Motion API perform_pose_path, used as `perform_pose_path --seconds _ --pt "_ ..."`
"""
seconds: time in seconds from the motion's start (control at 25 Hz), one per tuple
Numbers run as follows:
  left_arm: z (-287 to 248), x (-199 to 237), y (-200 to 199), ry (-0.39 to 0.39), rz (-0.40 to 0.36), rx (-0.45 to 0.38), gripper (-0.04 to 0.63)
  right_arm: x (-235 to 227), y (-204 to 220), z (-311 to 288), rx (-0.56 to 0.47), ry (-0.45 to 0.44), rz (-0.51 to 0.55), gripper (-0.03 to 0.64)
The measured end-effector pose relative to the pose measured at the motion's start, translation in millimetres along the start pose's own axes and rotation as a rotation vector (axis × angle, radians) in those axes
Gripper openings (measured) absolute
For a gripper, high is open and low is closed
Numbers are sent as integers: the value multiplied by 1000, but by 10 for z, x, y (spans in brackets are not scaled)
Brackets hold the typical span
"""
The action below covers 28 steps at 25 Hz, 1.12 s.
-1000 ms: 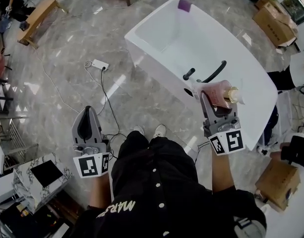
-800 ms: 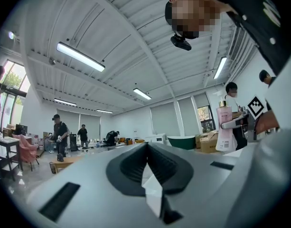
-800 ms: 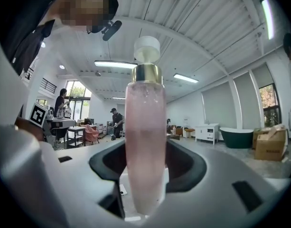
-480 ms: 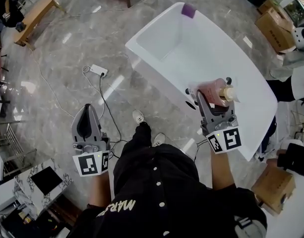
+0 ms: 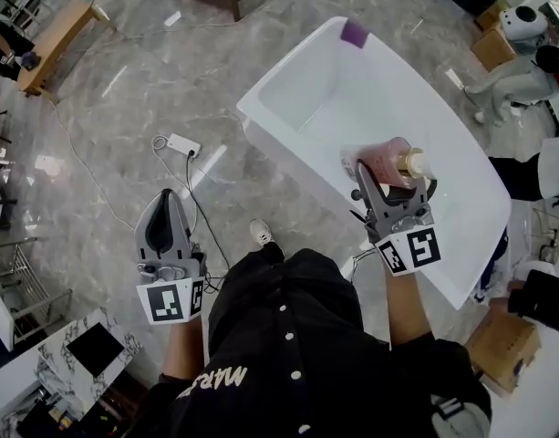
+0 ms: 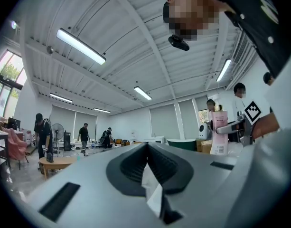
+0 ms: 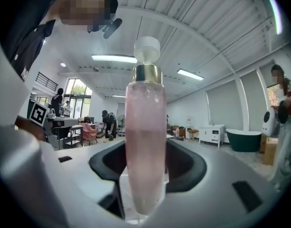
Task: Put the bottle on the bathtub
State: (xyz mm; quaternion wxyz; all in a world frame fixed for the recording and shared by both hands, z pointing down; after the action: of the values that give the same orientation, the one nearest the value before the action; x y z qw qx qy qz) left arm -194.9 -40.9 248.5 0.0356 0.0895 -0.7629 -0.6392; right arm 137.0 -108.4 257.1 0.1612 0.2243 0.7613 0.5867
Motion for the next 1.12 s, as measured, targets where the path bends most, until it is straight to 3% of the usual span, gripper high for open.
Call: perform_pose_path --seconds 0.16,0.32,0.72,1.12 --pt "-263 138 32 -10 -33 24 11 -60 70 -450 14 -16 0 227" --pt "-477 132 205 -3 -10 88 11 -107 319 -908 55 -56 11 227" --pt "-1182 18 569 10 5 195 11 13 1341 -2288 120 -246 75 227" --pt "-1436 19 1265 2 93 317 11 115 2321 -3109 195 -321 68 227"
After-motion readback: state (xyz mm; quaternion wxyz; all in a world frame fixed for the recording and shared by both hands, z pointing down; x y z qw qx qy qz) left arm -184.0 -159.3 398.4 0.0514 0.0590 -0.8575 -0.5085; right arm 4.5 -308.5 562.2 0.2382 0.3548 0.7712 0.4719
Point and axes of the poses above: the fingertips, and each gripper's own axes: z backward along the fingers, x to its left, y out of its underside, the point moved 1 cm from there along z, backward along the fingers, and after that the axes turned 14 degrees about x, right-handed, at the moved point
